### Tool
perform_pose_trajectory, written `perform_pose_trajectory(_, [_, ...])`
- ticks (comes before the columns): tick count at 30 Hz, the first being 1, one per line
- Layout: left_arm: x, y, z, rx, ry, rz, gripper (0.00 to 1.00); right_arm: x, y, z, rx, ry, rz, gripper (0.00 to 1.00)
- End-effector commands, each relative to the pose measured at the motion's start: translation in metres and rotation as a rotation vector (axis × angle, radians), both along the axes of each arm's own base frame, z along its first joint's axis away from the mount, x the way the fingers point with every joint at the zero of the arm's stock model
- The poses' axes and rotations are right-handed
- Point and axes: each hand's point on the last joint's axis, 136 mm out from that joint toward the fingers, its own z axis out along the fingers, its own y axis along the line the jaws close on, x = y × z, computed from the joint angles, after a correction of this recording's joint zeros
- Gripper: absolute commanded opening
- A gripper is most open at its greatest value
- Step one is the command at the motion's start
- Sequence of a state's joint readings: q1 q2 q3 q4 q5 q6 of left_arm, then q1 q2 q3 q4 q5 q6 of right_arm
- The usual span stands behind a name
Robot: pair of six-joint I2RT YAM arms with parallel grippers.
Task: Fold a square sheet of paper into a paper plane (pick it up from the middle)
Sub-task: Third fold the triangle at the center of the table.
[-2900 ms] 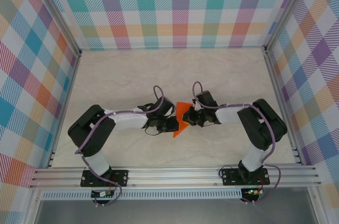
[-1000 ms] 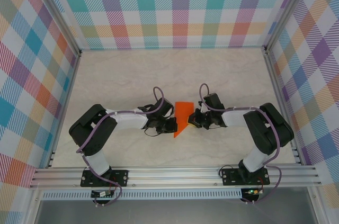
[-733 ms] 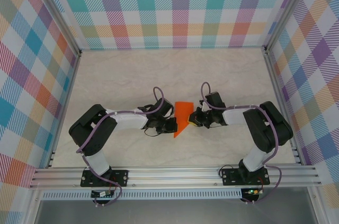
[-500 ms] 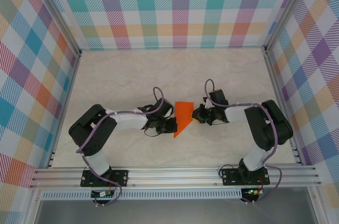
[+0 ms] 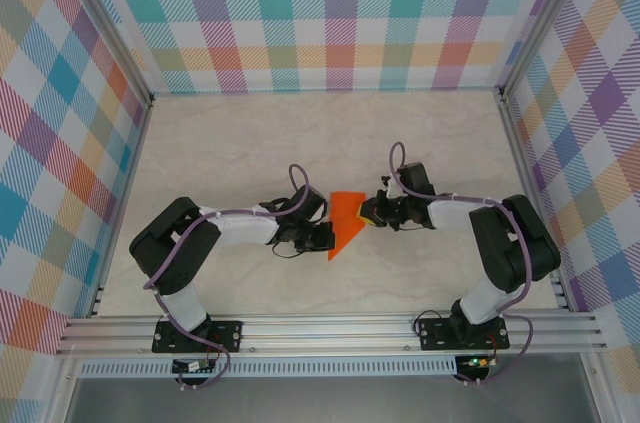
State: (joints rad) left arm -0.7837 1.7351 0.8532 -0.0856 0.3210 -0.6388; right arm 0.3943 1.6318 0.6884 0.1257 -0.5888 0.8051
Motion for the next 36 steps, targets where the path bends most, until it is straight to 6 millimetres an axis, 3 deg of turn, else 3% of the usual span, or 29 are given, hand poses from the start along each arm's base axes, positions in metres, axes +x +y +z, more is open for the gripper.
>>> perform_pose_trajectory(1, [-0.018,0.036,-0.032,0.162,0.075,0.018,0.08,-0.009,0.018,0.002,0.013,-0.004,0.079,0.03])
perform_pose_trajectory(12, [-0.010,0.023,-0.012,0.116,0.048,0.014,0.09,-0.021,0.021,-0.041,-0.020,0.101,0.083,0.00])
perform_pose_trajectory(17, [-0.001,0.014,0.015,0.060,0.009,0.024,0.12,-0.025,0.016,-0.051,-0.040,0.119,0.078,0.00])
perform_pose_trajectory(23, [-0.001,-0.016,0.044,-0.119,0.026,0.000,0.13,-0.026,0.015,-0.054,-0.049,0.125,0.078,0.00])
perform_pose_trajectory(26, [-0.004,-0.027,0.041,-0.169,0.068,-0.021,0.14,-0.026,0.015,-0.054,-0.051,0.125,0.078,0.00])
perform_pose_trajectory(30, [-0.010,-0.031,0.022,-0.163,0.131,-0.040,0.14,-0.027,0.014,-0.055,-0.055,0.129,0.077,0.00])
perform_pose_trajectory(36, [-0.020,-0.016,-0.007,-0.072,0.182,-0.033,0.13,-0.029,0.013,-0.057,-0.066,0.133,0.079,0.00])
